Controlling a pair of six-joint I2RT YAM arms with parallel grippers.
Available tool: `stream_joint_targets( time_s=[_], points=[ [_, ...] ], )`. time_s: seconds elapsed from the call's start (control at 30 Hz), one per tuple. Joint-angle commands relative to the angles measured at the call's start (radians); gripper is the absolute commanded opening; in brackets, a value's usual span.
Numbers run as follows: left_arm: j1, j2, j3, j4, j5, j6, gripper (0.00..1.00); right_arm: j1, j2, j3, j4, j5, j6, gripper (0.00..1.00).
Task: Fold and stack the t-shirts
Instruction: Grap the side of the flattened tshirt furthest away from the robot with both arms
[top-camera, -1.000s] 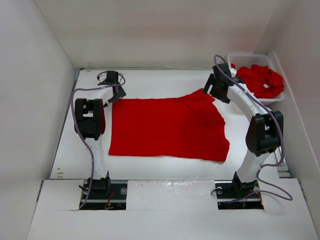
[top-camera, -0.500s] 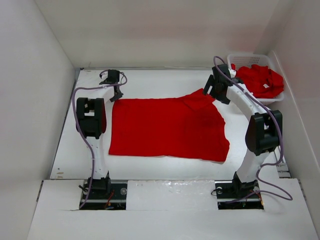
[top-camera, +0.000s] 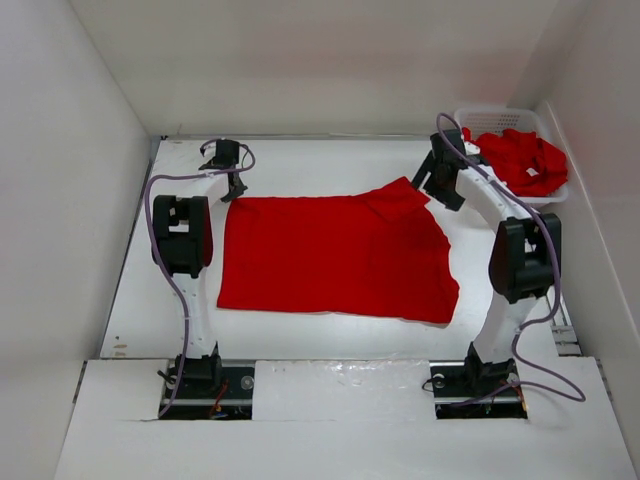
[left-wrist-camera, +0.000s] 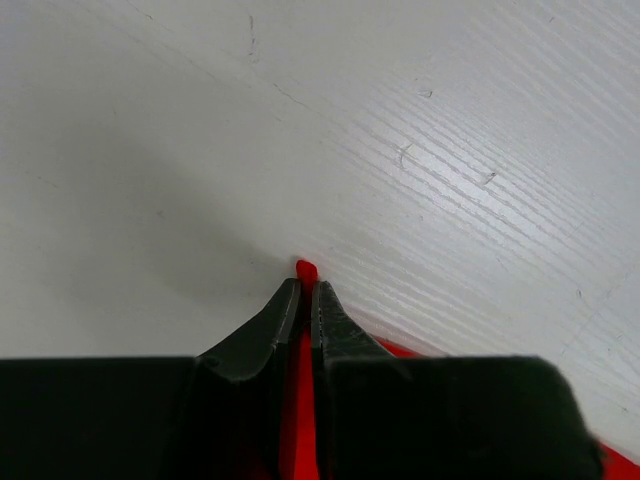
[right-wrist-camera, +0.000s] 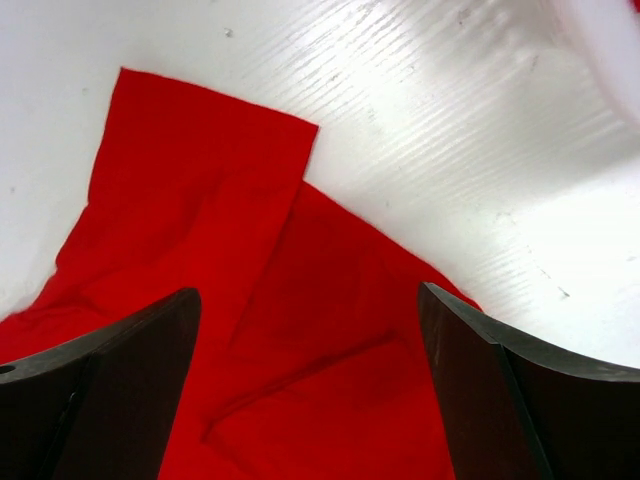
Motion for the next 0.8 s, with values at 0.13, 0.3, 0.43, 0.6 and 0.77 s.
stream_joint_targets(
  time_s=[0.13,0.3,0.43,0.6,0.77],
  points=[
    [-0.004,-0.016,-0.026,-0.058,-0.025,0.005,0.00,-0.037,0.148,0.103,0.045,-0.063,0.091,0.89],
    [-0.004,-0.025,-0.045,-0.047,-0.025,0.005,0.00,-0.060,0.229,0.205,0.064,-0.074,0.101,0.88],
    [-0.004,-0.034,-0.054,-0.037,-0.015,0.005,0.00,-0.060,0.323,0.310,0.032,-0.044,0.092,0.88],
    [-0.004,-0.034,-0.054,-0.037,-0.015,0.005,0.00,-0.060,0.369,0.354,-0.011,-0.025,0.083,0.88],
    [-0.004,-0.034,-0.054,-0.037,-0.025,0.014,0.00,-0.050,0.369,0.315,-0.030,-0.004,0.083,0.88]
  ],
)
